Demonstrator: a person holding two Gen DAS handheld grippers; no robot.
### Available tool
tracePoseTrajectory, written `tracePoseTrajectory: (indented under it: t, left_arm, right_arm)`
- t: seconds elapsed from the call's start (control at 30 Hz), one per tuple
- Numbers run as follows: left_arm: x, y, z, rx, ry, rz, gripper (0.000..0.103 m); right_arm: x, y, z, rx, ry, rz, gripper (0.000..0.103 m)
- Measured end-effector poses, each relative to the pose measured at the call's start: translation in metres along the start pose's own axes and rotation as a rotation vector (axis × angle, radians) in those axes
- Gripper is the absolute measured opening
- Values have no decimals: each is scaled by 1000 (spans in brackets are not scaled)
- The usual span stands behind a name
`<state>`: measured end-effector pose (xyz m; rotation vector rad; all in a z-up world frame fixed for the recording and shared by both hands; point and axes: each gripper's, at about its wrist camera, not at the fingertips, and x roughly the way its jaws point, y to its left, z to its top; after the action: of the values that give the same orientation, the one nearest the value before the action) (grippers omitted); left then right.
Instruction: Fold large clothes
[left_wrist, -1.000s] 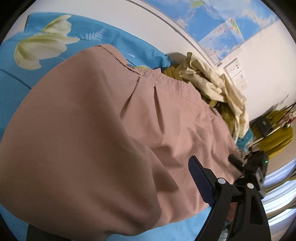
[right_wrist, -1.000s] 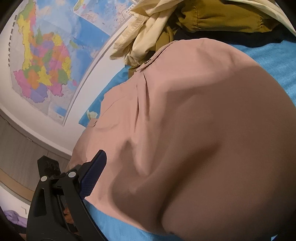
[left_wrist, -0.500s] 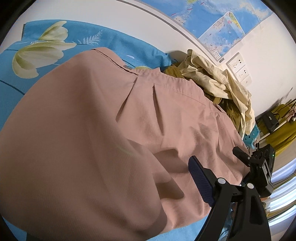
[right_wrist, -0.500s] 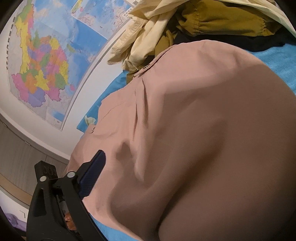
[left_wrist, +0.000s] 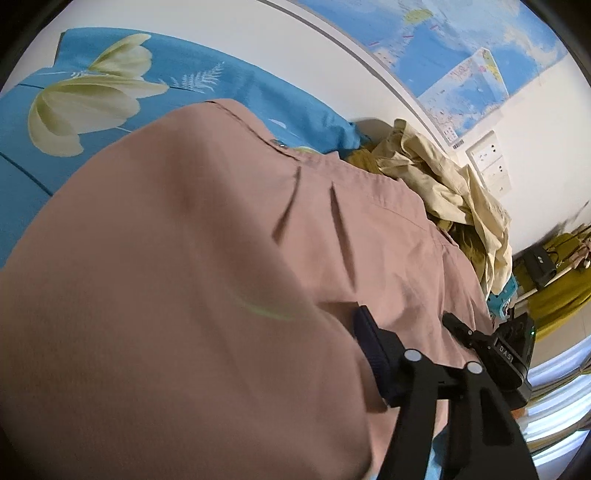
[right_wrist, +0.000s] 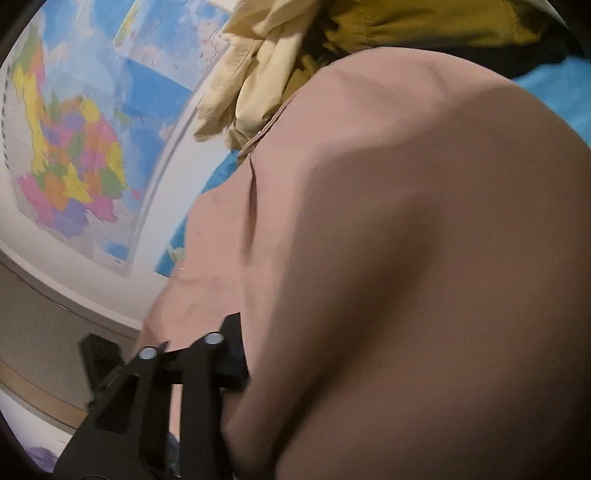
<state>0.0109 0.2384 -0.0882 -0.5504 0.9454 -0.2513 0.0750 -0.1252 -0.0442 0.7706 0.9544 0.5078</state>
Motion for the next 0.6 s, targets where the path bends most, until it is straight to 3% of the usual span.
tracePoseTrajectory:
  t: [0.07,0.1,0.13,0.17,0.23,0.27,0.3,0.33,0.37,0.43,0.6]
  left_arm:
    - [1,3,2,-9,-3,-10,57]
    - [2,3,3,-16,-2,-18,61]
    - [3,4,5,-26,4,-53,71]
    - [4,4,7,-32,7,-76,78]
    - [6,3,9,-45,6,-73,77]
    - [7,2,11,-41,5,-63,74]
    - [8,2,13,-38,3,-42,67]
    - [10,3,14,-32,8,-10,48]
    - [12,4,15,-32,15,-2,35]
    - [12,7,16,-40,21,-12,21]
    - [-8,-2,28,25,-15,-31,9]
  right_arm:
    - [0,-1,2,17,-3,32,45]
    - [0,0,3,19,-8,49,49]
    - [2,3,4,9,-5,54,54]
    - [3,6,5,0,-2,46,55]
    - [8,9,6,-20,1,18,47]
    - [9,9,7,-22,7,12,36]
    - [10,7,7,-14,7,16,31]
    - [10,4,7,-3,6,49,24]
    - [9,5,7,-11,9,59,20]
    - [8,13,7,-40,11,54,15]
    - [-6,59,11,-170,-3,80,12]
